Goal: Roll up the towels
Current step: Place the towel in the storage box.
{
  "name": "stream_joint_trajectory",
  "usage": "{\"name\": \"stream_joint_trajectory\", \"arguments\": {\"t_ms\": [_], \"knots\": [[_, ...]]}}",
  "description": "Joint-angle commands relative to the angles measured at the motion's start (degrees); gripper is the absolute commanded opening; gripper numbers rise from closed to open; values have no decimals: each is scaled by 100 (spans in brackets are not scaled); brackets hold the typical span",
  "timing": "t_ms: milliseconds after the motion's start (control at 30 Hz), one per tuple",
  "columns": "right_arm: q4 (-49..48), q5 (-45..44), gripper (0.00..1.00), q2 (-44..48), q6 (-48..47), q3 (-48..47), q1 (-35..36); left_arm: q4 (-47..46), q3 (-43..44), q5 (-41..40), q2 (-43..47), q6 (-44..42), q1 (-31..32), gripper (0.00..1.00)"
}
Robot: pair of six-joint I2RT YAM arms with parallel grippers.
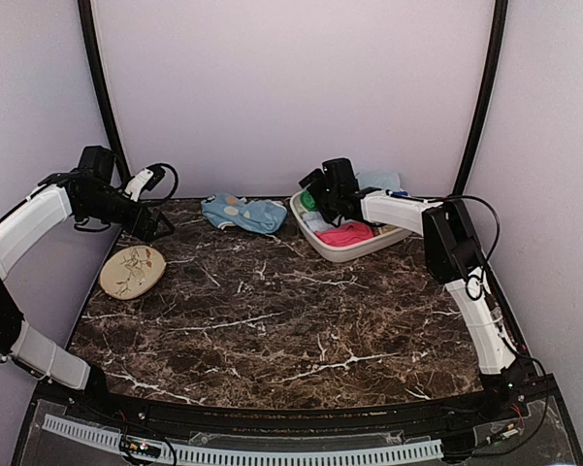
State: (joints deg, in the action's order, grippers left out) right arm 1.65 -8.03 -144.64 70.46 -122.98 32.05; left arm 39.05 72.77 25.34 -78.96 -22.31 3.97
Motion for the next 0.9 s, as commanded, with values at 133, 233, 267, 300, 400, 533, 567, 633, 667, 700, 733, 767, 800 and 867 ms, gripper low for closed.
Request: {"name": "stream_joint_trajectory", "arguments": {"t_ms": [133,233,267,300,400,533,567,633,667,700,733,767,800,867], "knots": [[24,-337,100,1374,-211,902,252,-43,-189,-187,241,-74,-34,99],[41,-249,100,1699,-328,1153,359,-106,-253,-252,268,-98,-42,99],[98,-229,100,1769,-347,1240,378,-113,-259,-262,267,-94,-49,99],[159,-226,100,1858,-329,1373,385,-111,-261,-270,260,-98,-50,99],[-101,-193,100,2256,-314,2062,446,-118,-276,-265,279,-107,-48,99],[-493,-359,100,2886,-437,2976,477,-177,-346,-268,289,-133,-58,99],[-559,-385,100,2964,-491,3064,451,-174,-363,-253,278,-138,-60,99],[-461,-228,100,2993,-653,3034,345,-186,-394,-231,246,-128,-57,99],[-306,-328,100,3051,-861,2966,349,-181,-400,-247,241,-134,-60,99],[-132,-492,100,3119,-1147,2921,382,-186,-410,-299,233,-149,-58,99],[116,-653,100,3212,-1528,2887,408,-207,-436,-373,238,-176,-59,99],[316,-893,100,3336,-1809,2867,452,-294,-481,-476,259,-193,-69,99],[427,-1164,100,3498,-2143,2914,496,-424,-574,-583,291,-193,-78,99],[319,-2055,100,4008,-2917,3336,653,-799,-765,-780,368,-120,-136,99]]}}
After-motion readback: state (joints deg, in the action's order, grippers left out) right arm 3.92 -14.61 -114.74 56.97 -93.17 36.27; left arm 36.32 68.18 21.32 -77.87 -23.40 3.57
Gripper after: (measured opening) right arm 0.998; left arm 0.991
